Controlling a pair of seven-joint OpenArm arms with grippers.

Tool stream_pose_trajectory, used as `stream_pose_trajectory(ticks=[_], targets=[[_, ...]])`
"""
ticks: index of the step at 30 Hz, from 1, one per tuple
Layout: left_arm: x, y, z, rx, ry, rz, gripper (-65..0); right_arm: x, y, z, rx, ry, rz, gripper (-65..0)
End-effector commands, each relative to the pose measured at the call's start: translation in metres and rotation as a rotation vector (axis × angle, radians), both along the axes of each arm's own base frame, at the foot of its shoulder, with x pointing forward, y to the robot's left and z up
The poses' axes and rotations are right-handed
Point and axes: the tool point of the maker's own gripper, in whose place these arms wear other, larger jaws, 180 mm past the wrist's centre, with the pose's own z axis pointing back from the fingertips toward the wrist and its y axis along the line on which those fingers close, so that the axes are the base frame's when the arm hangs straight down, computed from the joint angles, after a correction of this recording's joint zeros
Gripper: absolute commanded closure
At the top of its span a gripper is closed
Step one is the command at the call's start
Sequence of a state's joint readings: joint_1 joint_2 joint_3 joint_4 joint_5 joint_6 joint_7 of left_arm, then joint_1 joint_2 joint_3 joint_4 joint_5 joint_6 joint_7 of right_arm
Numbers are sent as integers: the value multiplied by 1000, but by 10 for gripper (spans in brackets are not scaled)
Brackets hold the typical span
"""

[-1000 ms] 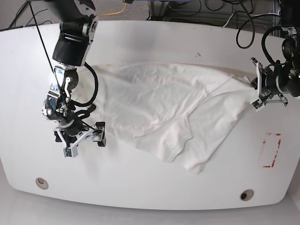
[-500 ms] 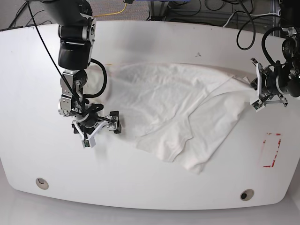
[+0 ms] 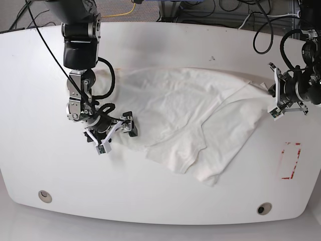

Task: Layout the t-shirt on the table in an organized manner, then fold the t-shirt properly
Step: 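Lower the shirt and regrasp the hem with the right gripper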

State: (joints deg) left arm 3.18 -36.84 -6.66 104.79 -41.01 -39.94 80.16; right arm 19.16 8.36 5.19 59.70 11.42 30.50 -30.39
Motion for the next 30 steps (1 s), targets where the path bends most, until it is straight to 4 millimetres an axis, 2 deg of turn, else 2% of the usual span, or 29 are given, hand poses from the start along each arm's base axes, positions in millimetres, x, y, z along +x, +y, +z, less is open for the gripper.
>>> stream_pose_trajectory(ticks=[1,6,9,15,18,30], targets=[[7,6,11,18,-32,-3,-1,3,2,7,2,-10,17,-593],[7,6,11,18,-32,-3,-1,-3,5,2,5,0,37,-547],[7,6,11,18,-32,-3,-1,-4,6,3,8,-3,50,-498],[7,5,10,15,-32,-3,-1,-3,9,5,12,-10,68,-350],[6,4,10,15,-30,-5,-1,6,9,14,11,-33,69,-298],[6,4,10,14,-29,-4,-1,27,9,36,9,-81,64,-285]])
